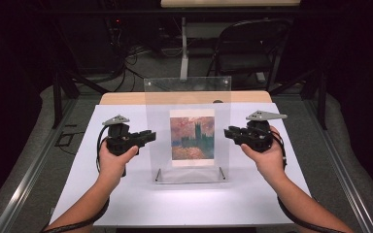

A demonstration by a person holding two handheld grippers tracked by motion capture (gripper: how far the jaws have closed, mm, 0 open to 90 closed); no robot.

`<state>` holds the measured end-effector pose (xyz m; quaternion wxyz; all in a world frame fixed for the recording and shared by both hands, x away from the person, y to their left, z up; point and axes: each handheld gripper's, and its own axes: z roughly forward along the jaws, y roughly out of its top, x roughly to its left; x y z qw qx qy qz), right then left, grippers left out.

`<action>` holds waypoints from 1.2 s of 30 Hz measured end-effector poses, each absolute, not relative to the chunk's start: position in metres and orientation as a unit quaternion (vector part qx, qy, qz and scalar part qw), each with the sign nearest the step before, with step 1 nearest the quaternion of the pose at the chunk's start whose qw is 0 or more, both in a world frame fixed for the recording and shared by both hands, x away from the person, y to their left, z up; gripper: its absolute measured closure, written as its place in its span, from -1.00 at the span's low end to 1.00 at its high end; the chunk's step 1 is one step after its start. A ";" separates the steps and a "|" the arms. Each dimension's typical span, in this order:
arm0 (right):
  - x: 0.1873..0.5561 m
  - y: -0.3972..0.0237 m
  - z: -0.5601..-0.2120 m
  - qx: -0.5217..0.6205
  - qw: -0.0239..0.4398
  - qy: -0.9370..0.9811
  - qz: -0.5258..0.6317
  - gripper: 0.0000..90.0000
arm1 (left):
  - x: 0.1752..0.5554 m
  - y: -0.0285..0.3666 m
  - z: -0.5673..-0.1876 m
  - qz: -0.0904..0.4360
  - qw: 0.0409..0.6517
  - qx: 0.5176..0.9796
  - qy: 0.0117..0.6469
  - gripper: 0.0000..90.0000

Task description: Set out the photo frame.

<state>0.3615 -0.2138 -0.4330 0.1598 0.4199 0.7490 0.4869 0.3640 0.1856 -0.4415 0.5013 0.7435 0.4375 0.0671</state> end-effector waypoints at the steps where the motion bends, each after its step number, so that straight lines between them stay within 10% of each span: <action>1: 0.360 -0.214 -0.433 0.419 0.161 0.748 0.488 0.64 | 0.361 0.186 -0.441 0.073 0.500 0.747 0.432 0.58; 36: 0.296 -0.222 -0.442 0.375 0.176 0.745 0.522 0.70 | 0.299 0.188 -0.451 0.121 0.525 0.755 0.374 0.56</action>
